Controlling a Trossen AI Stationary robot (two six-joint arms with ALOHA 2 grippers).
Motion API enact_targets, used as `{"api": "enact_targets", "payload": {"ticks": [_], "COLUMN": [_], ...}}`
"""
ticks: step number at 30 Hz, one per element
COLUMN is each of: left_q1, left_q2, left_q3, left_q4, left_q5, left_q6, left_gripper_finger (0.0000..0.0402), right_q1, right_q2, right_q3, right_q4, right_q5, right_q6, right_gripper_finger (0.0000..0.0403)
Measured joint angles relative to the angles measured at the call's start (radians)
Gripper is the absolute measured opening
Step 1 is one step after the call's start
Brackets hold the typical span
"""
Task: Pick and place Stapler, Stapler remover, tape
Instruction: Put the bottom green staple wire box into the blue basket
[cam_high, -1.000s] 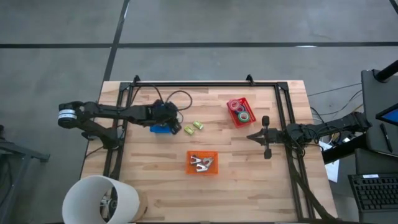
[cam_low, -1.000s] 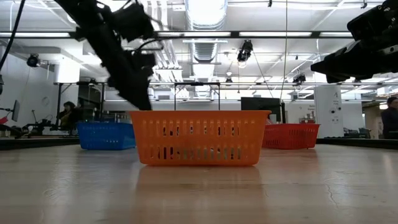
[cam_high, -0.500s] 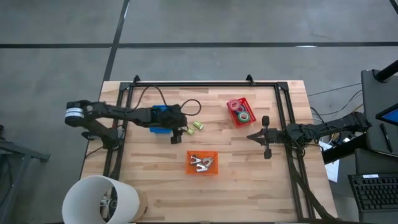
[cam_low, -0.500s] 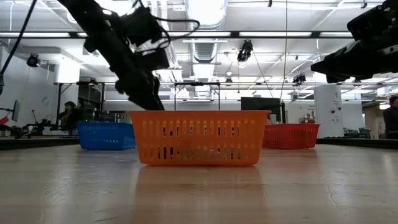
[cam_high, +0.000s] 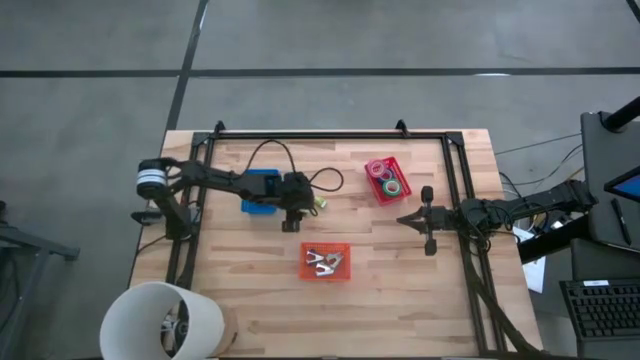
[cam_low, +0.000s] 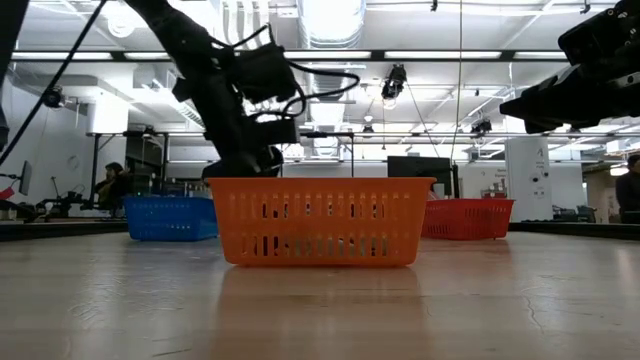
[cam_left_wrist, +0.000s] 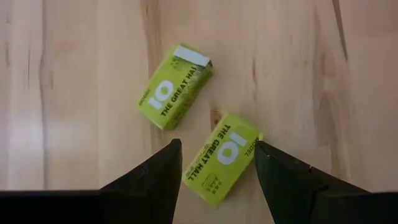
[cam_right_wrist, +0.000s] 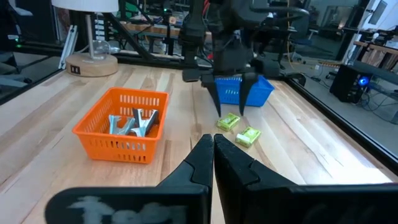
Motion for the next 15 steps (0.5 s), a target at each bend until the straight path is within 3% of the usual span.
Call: {"api": "enact_targets", "payload": {"ticks": [5, 15], "left_q1": [0.000, 0.000], "left_q2": [0.044, 0.081], "left_q3": [0.044, 0.047], "left_q4": [-0.130, -0.078], "left_q5": [-0.003, -0.020], "left_q6": [0.031, 0.054], "left_gripper_finger": [0.0202, 0.0202], "right_q1": [0.000, 0.000], "right_q2": [0.000, 0.000], "right_q3": [0.000, 0.000], "right_q4": [0.000, -0.001], "right_q5": [0.000, 0.000], "right_q6": [0.000, 0.002], "right_gripper_finger": [0.0008, 0.0008]}}
